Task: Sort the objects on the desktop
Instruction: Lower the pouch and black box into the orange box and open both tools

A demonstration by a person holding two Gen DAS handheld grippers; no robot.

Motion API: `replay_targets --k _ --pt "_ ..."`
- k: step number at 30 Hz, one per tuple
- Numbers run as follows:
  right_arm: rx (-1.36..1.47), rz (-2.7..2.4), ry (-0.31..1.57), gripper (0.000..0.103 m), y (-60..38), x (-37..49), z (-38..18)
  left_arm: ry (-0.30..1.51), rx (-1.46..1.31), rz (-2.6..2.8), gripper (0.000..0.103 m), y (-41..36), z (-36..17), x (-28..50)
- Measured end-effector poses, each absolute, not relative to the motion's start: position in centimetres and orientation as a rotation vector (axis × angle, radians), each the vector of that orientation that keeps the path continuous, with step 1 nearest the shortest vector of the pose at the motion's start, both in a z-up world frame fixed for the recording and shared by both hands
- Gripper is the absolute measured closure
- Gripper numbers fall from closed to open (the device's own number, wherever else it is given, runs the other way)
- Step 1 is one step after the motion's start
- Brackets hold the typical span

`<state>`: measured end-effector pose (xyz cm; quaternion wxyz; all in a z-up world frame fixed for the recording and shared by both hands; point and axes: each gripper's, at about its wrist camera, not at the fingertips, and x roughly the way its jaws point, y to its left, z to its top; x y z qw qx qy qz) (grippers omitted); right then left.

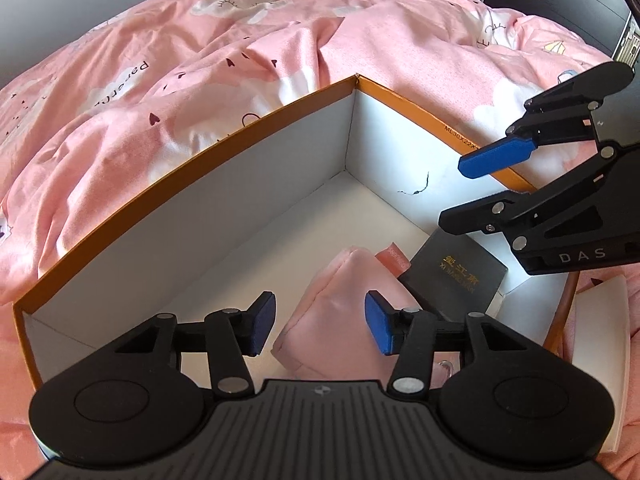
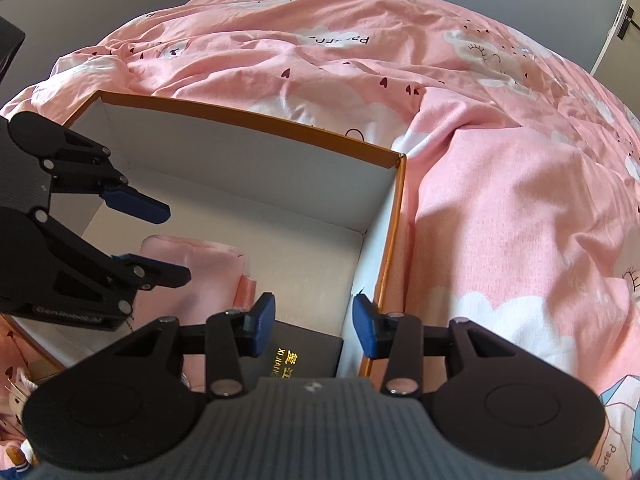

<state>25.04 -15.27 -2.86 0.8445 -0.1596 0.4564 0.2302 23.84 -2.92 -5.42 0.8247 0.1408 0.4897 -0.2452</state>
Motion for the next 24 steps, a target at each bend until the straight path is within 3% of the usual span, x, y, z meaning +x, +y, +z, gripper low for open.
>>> replay_targets --k 1,7,14,24 --pt "-0.337 0.486 0.964 0.057 -15.3 24.9 -2.8 1.056 0.284 -0.518 0.064 -2.7 -5.5 23.9" --pt "-0.336 0.488 0.963 0.057 -15.5 24.6 -2.7 1.117 0.229 -0.537 0.075 -2.6 -7.1 24.2" --pt "-0.324 0.488 0.962 0.057 -15.8 24.1 -2.4 1.103 0.234 -0.567 0.076 -3.4 -6.8 23.6" --pt "-0.242 0.508 0.891 0.057 -16.9 21.7 -0.9 1.000 0.192 -0.416 0.075 -1.3 -2.4 20.1"
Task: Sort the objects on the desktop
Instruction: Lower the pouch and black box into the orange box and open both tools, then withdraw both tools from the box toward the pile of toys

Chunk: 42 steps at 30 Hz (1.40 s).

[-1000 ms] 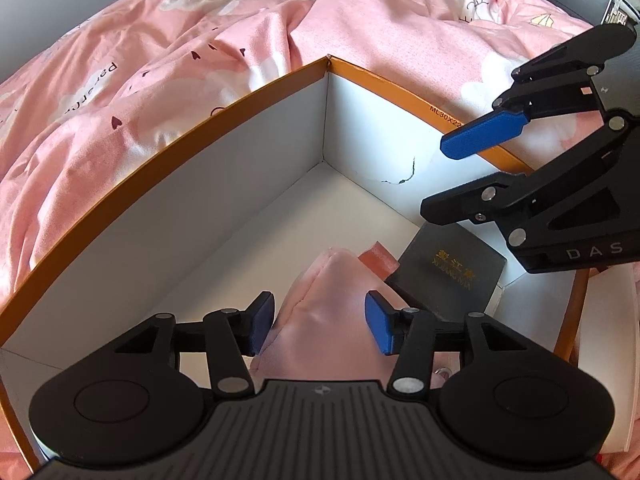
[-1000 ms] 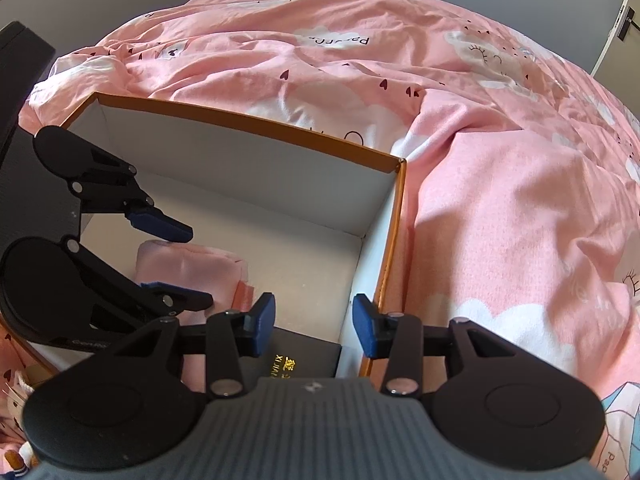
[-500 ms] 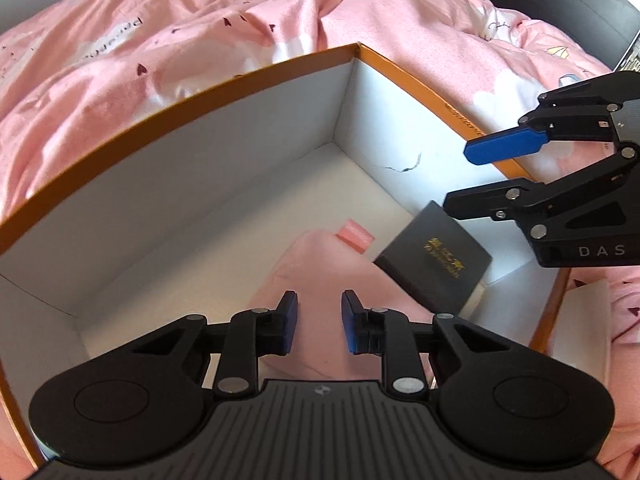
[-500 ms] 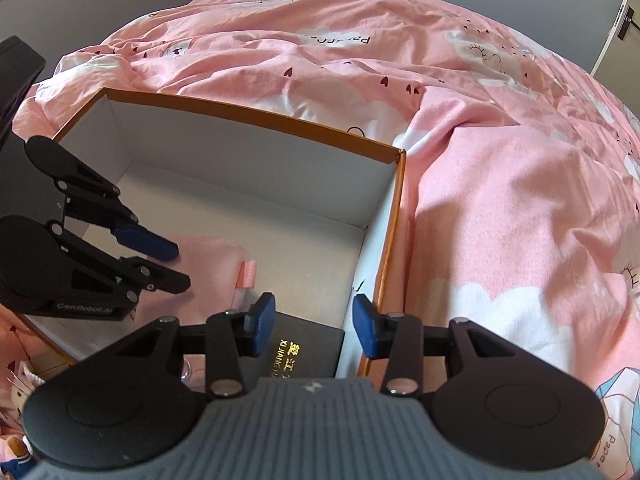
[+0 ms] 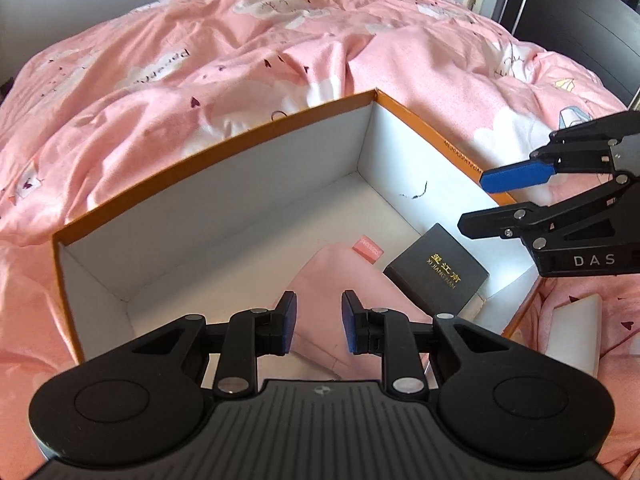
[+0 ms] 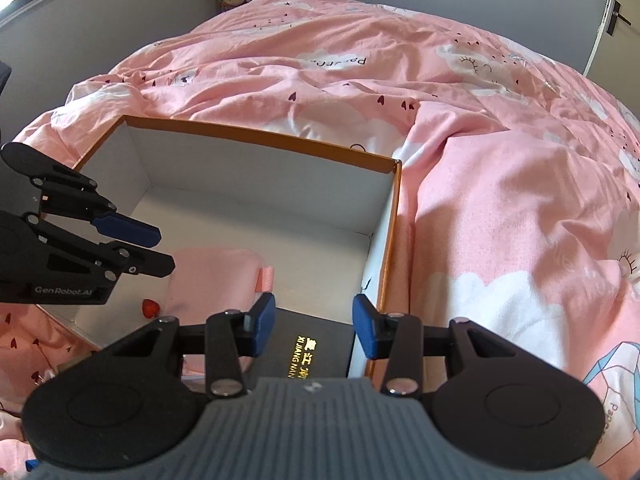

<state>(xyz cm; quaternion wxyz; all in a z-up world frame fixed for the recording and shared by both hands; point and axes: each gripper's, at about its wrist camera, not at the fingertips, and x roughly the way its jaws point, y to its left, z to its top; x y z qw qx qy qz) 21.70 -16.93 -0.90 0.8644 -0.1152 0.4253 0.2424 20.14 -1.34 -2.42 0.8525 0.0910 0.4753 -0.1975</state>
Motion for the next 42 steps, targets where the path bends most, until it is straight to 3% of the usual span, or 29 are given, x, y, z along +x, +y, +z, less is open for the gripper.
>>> replay_targets --k 10,15,18,20,23,29,38,42 --pt "-0.095 0.553 0.769 0.056 -18.5 16.9 0.0 0.880 0.099 -0.340 0.071 1.2 2.0 13.9" --pt "-0.107 0.559 0.803 0.047 -18.6 14.5 -0.6 0.864 0.047 -0.303 0.068 2.6 2.1 10.6" --pt "-0.092 0.571 0.823 0.043 -18.8 13.0 -1.1 0.870 0.030 -0.287 0.062 3.4 1.8 8.7" --pt "-0.079 0.573 0.832 0.040 -19.1 11.9 -1.1 0.882 0.023 -0.285 0.052 3.7 1.7 7.5" --pt "-0.071 0.562 0.855 0.040 -19.3 10.5 -1.3 0.896 0.020 -0.305 0.052 4.0 1.5 5.6" --pt "-0.050 0.541 0.900 0.041 -19.9 8.2 -2.1 0.926 -0.010 -0.343 0.052 4.0 0.6 2.5" --pt "-0.047 0.557 0.945 0.059 -20.1 5.7 -2.7 0.953 -0.097 -0.422 0.043 3.0 0.6 0.3" --pt "-0.004 0.566 0.922 0.060 -20.3 5.0 -1.7 0.960 -0.096 -0.433 0.043 2.3 1.0 -0.1"
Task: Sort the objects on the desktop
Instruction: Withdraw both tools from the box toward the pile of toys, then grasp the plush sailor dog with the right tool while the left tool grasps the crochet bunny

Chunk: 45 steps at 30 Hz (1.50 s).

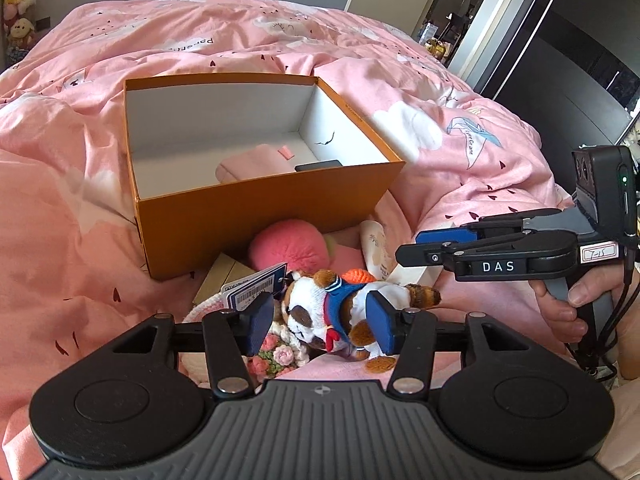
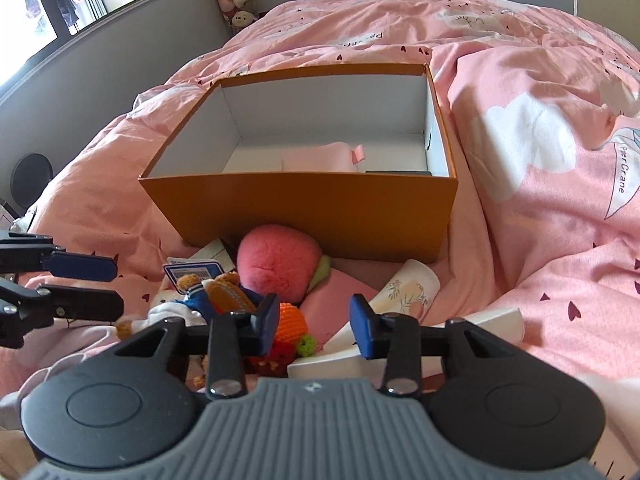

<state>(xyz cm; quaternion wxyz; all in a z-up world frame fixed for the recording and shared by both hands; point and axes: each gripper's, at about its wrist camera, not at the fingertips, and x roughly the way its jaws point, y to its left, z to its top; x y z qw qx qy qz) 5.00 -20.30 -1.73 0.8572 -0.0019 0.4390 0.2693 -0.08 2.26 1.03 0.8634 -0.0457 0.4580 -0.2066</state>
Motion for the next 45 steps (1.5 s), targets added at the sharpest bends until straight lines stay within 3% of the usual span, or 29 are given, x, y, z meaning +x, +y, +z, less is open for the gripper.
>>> replay_targets --k 6,7,9,11,19,22,24,32,37,45 --pt "-0.052 0.637 0.893 0.061 -18.9 3.8 -0.3 1.016 -0.158 -0.380 0.044 3.0 0.7 0.1" --pt "-0.076 0.634 0.892 0.063 -18.6 3.6 -0.3 1.014 -0.195 -0.383 0.044 3.2 0.8 0.1" --pt "-0.099 0.636 0.895 0.078 -18.5 3.3 -0.4 1.015 -0.270 -0.376 0.044 3.8 0.8 0.3" --pt "-0.076 0.635 0.901 0.078 -18.9 3.2 -0.3 1.030 -0.323 -0.372 0.044 4.1 0.8 0.5" --pt "-0.102 0.737 0.859 0.073 -17.0 2.4 1.6 1.073 -0.163 -0.202 0.044 4.3 0.2 0.6" --pt "-0.166 0.810 0.854 0.057 -15.0 1.8 1.7 1.082 -0.116 -0.179 0.044 4.8 0.1 0.4" --pt "-0.258 0.831 0.846 0.038 -13.3 1.2 1.3 1.086 -0.097 -0.171 0.044 5.1 0.1 0.2" --pt "-0.327 0.797 0.946 0.042 -12.7 1.8 -1.5 1.141 -0.209 -0.205 0.044 5.8 -1.5 0.5" --pt "-0.306 0.789 0.977 0.050 -14.2 1.9 -1.8 1.156 -0.305 -0.203 0.044 6.2 -2.3 0.9" --pt "-0.178 0.786 0.895 0.054 -16.6 2.4 1.4 1.157 -0.341 -0.186 0.044 5.5 -2.8 1.6"
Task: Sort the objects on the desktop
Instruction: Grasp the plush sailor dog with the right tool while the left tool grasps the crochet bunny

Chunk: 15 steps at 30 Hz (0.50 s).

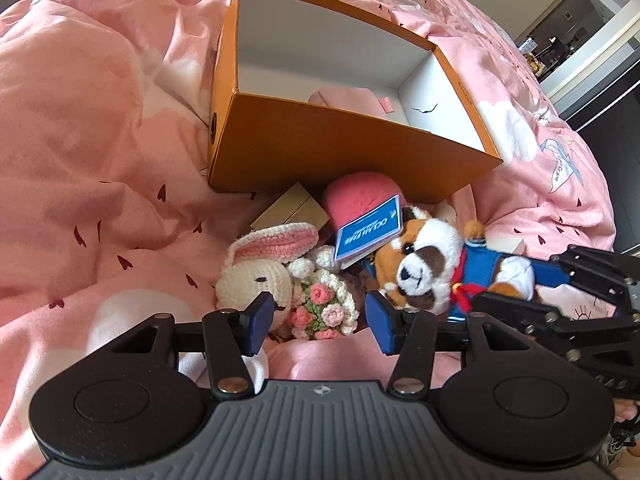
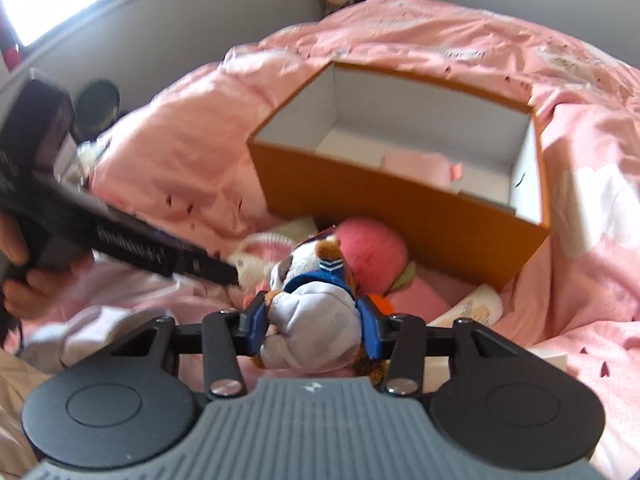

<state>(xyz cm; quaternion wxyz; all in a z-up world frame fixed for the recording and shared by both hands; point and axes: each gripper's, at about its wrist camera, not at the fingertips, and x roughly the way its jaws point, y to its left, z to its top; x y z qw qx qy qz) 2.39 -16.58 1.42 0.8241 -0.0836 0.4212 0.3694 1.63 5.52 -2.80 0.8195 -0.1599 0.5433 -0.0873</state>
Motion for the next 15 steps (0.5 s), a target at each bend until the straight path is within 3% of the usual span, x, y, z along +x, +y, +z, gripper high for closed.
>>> replay_targets --k 5,15 --pt "-0.175 0.685 0.814 0.054 -18.3 3.4 3.3 1.178 -0.339 -0.177 0.044 4.3 -3.6 2.3" --pt "-0.098 0.606 0.869 0.054 -20.6 5.1 0.7 1.308 -0.392 -0.090 0.043 2.2 -7.1 3.5"
